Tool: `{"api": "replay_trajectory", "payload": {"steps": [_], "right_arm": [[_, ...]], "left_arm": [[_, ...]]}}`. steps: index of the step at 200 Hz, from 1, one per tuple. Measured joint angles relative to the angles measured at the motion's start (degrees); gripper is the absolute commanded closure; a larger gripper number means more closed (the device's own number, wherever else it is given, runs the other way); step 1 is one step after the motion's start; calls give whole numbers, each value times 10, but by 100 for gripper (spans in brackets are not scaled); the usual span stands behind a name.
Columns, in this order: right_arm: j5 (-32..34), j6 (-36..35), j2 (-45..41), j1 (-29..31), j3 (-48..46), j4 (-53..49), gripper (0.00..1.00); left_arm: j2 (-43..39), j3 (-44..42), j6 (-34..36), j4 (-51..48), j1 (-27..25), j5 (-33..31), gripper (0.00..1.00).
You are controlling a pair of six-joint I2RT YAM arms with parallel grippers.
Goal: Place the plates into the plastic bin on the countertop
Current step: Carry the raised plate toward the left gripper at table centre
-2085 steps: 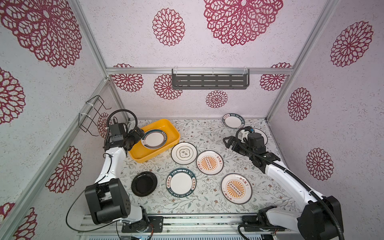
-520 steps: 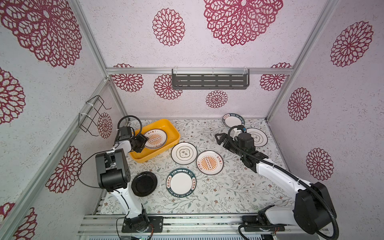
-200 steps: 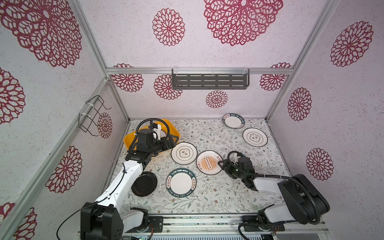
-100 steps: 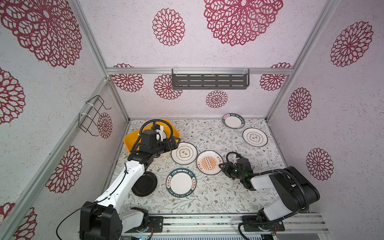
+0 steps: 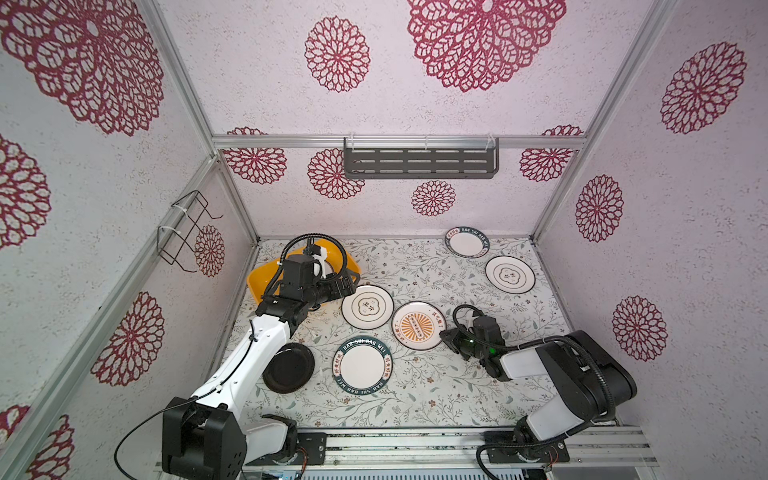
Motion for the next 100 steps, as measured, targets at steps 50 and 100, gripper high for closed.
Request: {"api": "replay_trajectory", "payload": {"steps": [50,100], "right_arm": [[45,-30,-138,-14,40,-185,100],[56,-61,-267,-55,76,-296,100]], "left_arm": [[34,23,11,-2,-1,18,3],[63,31,19,9,-26,50,3]]}}
